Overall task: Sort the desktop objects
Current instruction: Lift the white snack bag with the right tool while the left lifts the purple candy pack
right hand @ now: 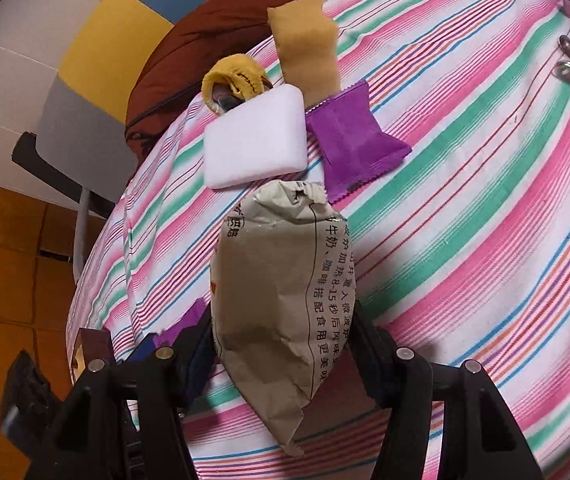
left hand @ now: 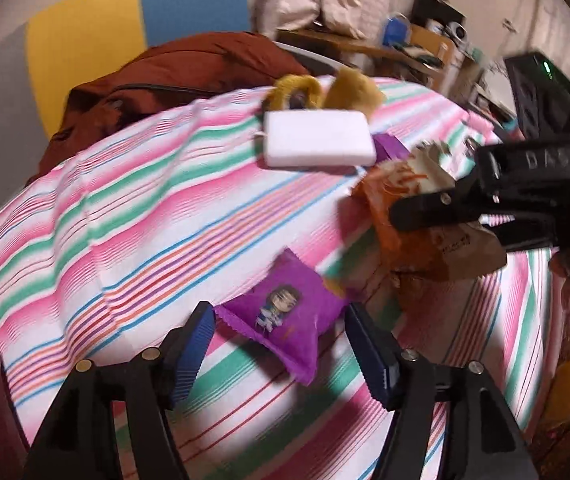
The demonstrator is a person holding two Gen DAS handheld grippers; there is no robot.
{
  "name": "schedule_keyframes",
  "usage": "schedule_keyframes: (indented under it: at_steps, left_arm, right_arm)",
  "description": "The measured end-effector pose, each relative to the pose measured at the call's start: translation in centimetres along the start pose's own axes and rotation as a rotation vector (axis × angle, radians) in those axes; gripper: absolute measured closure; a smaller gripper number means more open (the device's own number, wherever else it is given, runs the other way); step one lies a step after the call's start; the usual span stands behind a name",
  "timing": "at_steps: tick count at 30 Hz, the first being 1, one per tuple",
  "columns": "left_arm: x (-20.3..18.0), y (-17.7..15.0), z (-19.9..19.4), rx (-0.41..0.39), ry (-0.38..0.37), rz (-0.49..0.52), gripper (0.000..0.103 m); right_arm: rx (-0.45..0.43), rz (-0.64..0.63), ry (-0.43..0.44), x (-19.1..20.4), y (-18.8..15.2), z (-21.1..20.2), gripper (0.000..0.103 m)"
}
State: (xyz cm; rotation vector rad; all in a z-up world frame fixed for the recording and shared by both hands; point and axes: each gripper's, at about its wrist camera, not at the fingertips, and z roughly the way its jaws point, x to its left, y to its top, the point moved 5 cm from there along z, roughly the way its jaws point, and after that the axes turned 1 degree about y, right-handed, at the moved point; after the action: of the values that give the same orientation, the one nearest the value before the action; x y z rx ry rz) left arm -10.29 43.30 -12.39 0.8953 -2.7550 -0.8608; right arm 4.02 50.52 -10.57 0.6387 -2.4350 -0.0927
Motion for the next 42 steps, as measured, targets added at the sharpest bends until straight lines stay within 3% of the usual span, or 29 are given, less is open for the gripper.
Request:
schedule_keyframes:
  at_steps: [2,5,8,11,14,15,16,18,19,24,25,26,27,29,35,37,42]
  left_arm:
    - [-0.5,-0.4,0.5,0.001,0.000,0.021,0.041]
    - [-0.8,-1.0,0.3,-0.060,0.036,0.015,0.054]
    - [-0.4,-0.9,-0.1,-0.072,-0.010,-0.063,0.067]
    - [-0.3,-0.7,-0.5,-0.045,-0.035,-0.093,0.065]
    - [-0.6,0.1,-1.7,-0.088,0.072,-0.016,0.046]
    - [-0.5,0.4,-2.0,-0.105,0.077,-0.014,0.044]
    - [-0.5,1.0,-2.3,-0.120,0.067,-0.019,0.043]
    - [-0.4,2.0,-2.3,-0.114,0.032,-0.030,0.027]
    - [-0.7,2.5,-1.9,-0.095,0.009,-0.014,0.026]
    - [-3.0,2.7,1.0,0.018,-0.023,0.174,0.029]
    - [-3.2,2.3,1.6,0.036,-0.020,0.205,0.033]
    - [-3.3,2.0,1.9,0.044,-0.023,0.220,0.050]
    - [-3.3,1.6,2.1,0.045,-0.040,0.216,0.058]
    - [-2.9,1.3,1.9,0.013,-0.068,0.168,0.061]
    - [-2.1,1.8,1.6,0.010,-0.117,0.011,0.060]
    - [-2.2,2.1,1.5,0.013,-0.119,-0.014,0.048]
    - [-3.0,3.0,0.9,0.002,-0.189,-0.057,0.044]
  right_arm:
    - [0.001,0.000,0.001,-0.1,-0.1,0.0,0.042]
    - [0.002,0.012,0.009,0.4,0.0,0.8,0.042]
    - [0.002,0.011,0.009,0.4,0.0,0.8,0.042]
    - [0.001,0.018,0.012,0.3,0.0,0.8,0.042]
    - [-0.002,0.044,0.020,0.0,0.0,0.7,0.042]
    - [-0.004,0.046,0.018,-0.1,0.0,0.7,0.042]
    - [-0.007,0.048,0.013,-0.1,0.1,0.6,0.042]
    - [-0.015,0.051,0.003,-0.3,0.2,0.4,0.042]
    - [-0.019,0.053,-0.001,-0.3,0.2,0.4,0.042]
    - [-0.018,0.085,0.020,-0.8,0.3,0.3,0.042]
    - [-0.018,0.091,0.023,-1.0,0.4,0.3,0.042]
    - [-0.018,0.096,0.026,-1.0,0.4,0.3,0.042]
    - [-0.018,0.100,0.029,-1.1,0.4,0.3,0.041]
    - [-0.017,0.099,0.027,-1.0,0.4,0.4,0.041]
    - [-0.019,0.102,0.026,-0.9,0.4,0.4,0.041]
    - [-0.022,0.112,0.027,-0.9,0.4,0.3,0.041]
    - [-0.059,0.106,-0.029,-1.4,0.8,-0.3,0.041]
